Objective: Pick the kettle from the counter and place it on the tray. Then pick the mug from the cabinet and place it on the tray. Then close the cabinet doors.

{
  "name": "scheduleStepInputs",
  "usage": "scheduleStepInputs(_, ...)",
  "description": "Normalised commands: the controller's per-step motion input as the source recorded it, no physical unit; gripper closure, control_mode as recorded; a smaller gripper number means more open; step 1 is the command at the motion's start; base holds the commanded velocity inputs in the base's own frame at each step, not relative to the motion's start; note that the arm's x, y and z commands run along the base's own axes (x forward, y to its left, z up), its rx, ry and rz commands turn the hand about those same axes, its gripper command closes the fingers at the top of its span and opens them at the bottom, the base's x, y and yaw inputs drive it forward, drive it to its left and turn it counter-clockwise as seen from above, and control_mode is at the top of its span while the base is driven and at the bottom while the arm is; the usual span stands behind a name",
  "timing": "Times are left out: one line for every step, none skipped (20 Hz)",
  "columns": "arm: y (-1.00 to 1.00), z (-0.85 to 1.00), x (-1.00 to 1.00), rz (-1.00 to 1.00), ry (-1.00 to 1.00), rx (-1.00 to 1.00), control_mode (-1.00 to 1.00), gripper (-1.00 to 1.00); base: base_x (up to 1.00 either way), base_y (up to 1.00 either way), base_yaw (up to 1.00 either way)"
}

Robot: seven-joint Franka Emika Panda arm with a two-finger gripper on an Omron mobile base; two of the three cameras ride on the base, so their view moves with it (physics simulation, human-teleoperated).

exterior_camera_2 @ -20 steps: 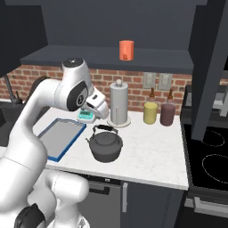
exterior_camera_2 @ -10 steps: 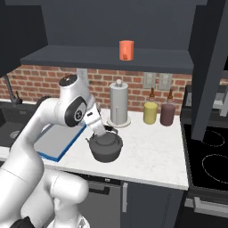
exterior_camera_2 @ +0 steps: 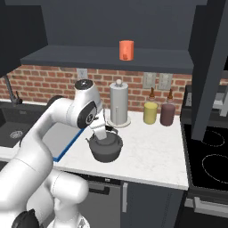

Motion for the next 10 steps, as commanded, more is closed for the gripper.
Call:
scheduleStepInputs(0.03, -0.17, 0.24, 0.00, 0.01, 0.06, -1.00, -1.00, 0.00, 0.00, 0.00)
scheduleStepInputs(0.03, -0.19, 0.23, 0.00, 0.00, 0.05, -1.00, -1.00, 0.00, 0.00, 0.00)
scheduleStepInputs(0.04, -0.21, 0.21, 0.00, 0.00, 0.03, -1.00, -1.00, 0.00, 0.00, 0.00)
scheduleStepInputs(0.07, -0.22, 0.20, 0.00, 0.00, 0.00, -1.00, -1.00, 0.00, 0.00, 0.00)
scheduleStepInputs(0.08, -0.25, 0.21, 0.00, 0.01, 0.00, -1.00, -1.00, 0.00, 0.00, 0.00)
scheduleStepInputs(0.11, -0.30, 0.24, 0.00, 0.06, 0.00, -1.00, -1.00, 0.00, 0.00, 0.00)
scheduleStepInputs(0.12, -0.33, 0.28, 0.00, 0.10, 0.00, -1.00, -1.00, 0.00, 0.00, 0.00)
scheduleStepInputs(0.09, -0.33, 0.31, 0.00, 0.11, 0.00, -1.00, -1.00, 0.00, 0.00, 0.00)
scheduleStepInputs(0.06, -0.26, 0.31, 0.00, 0.03, 0.00, -1.00, -1.00, 0.00, 0.00, 0.00)
scheduleStepInputs(0.06, -0.24, 0.30, 0.00, 0.02, 0.00, -1.00, -1.00, 0.00, 0.00, 0.00)
